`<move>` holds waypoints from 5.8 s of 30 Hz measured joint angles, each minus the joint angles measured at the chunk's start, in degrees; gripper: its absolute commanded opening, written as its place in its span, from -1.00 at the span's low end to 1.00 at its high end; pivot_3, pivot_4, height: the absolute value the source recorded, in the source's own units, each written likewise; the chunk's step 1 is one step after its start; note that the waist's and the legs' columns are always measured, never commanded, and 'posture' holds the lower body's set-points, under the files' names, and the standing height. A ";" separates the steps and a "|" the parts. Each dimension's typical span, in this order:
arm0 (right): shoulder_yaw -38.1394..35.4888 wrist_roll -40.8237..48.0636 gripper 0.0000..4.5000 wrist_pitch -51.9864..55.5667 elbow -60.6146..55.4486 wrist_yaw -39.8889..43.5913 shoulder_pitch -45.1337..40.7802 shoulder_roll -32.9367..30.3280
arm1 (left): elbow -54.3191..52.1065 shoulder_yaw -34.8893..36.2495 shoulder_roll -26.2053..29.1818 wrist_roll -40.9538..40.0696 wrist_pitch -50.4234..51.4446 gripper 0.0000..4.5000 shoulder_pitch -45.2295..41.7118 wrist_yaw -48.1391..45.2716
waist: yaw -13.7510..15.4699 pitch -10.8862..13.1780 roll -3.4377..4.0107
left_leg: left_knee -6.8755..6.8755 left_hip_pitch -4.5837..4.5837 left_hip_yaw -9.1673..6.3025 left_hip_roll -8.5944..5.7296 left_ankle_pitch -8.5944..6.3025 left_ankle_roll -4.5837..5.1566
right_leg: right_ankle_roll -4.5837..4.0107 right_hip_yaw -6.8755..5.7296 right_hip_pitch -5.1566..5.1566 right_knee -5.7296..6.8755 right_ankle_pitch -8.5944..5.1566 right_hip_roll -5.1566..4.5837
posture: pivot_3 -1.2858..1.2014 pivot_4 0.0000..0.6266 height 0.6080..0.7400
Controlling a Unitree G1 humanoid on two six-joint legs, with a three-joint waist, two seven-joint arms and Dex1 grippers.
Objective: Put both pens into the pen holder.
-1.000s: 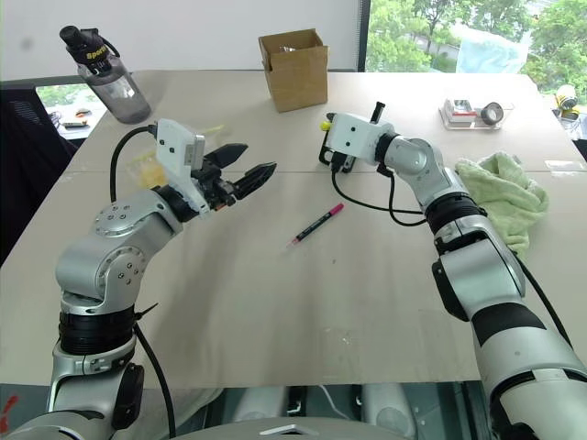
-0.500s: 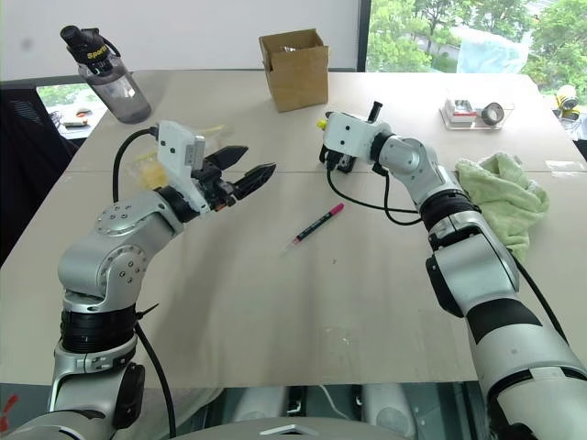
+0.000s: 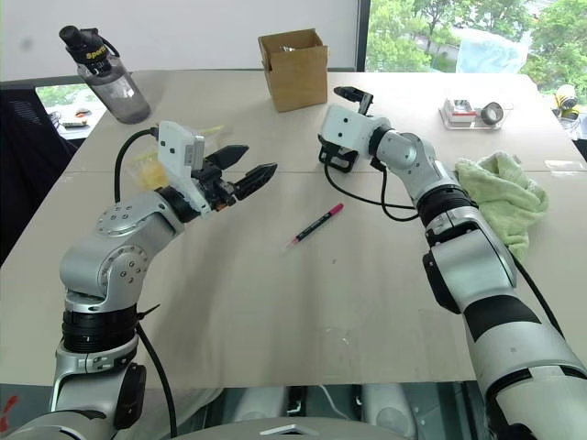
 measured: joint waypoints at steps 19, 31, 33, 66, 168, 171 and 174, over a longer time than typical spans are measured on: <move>-8.16 31.92 0.95 40.74 -55.37 36.92 33.28 -8.22 | 2.76 -4.76 0.44 1.25 -1.78 0.67 11.46 -6.86 | 1.60 0.03 0.07 | 0.05 -0.06 -0.17 -0.02 -0.09 0.16 | 0.00 -0.19 0.07 0.00 0.00 -0.13 | 0.03 -0.52 0.93; -19.26 42.86 0.95 60.26 -84.02 29.27 59.11 -18.27 | 12.98 -14.69 -4.17 9.46 -9.11 0.67 10.01 -10.32 | 1.64 0.01 0.11 | 0.07 0.18 -0.12 -0.05 -0.18 0.33 | -0.01 0.00 0.21 0.07 0.00 0.13 | 0.03 -0.52 0.93; -19.75 42.82 0.99 60.29 -84.60 27.43 59.50 -18.25 | 13.40 -15.57 -4.29 10.36 -9.16 0.56 9.41 -10.48 | 1.75 0.00 0.11 | 0.08 0.27 -0.13 -0.05 -0.18 0.34 | -0.01 0.00 0.32 0.04 0.00 0.16 | 0.03 -0.52 0.93; -29.82 74.20 1.00 88.99 -86.50 4.76 50.31 -2.73 | 2.68 -7.21 -12.85 -10.19 -5.75 -0.99 10.77 -15.91 | 1.43 0.03 0.08 | 0.01 0.84 -0.18 -0.02 -0.23 0.40 | 0.00 -0.01 0.97 -0.11 -0.03 0.19 | 0.03 -0.52 0.93; -22.74 110.77 -0.99 95.96 -81.29 5.05 44.96 -15.45 | 1.94 -6.90 -8.47 -24.00 3.27 0.27 6.18 -25.65 | 1.62 0.10 0.10 | -0.13 0.50 -0.20 0.06 -0.36 0.61 | 0.03 -0.04 0.95 -0.87 -0.02 0.36 | 0.03 -0.52 0.93; -22.04 111.47 -0.99 95.68 -81.38 5.09 44.97 -15.55 | 3.14 -6.69 -9.42 -23.65 2.89 0.27 5.17 -24.81 | 1.62 0.10 0.09 | -0.13 0.48 -0.21 0.05 -0.36 0.61 | 0.03 -0.04 0.95 -0.88 -0.02 0.38 | 0.03 -0.52 0.93; -21.97 111.42 -0.99 94.96 -81.38 5.08 44.97 -15.66 | 3.04 -6.63 -9.31 -23.69 2.89 0.27 4.79 -24.81 | 1.61 0.10 0.09 | -0.13 0.49 -0.21 0.05 -0.36 0.61 | 0.03 -0.04 0.95 -0.88 -0.02 0.38 | 0.03 -0.52 0.93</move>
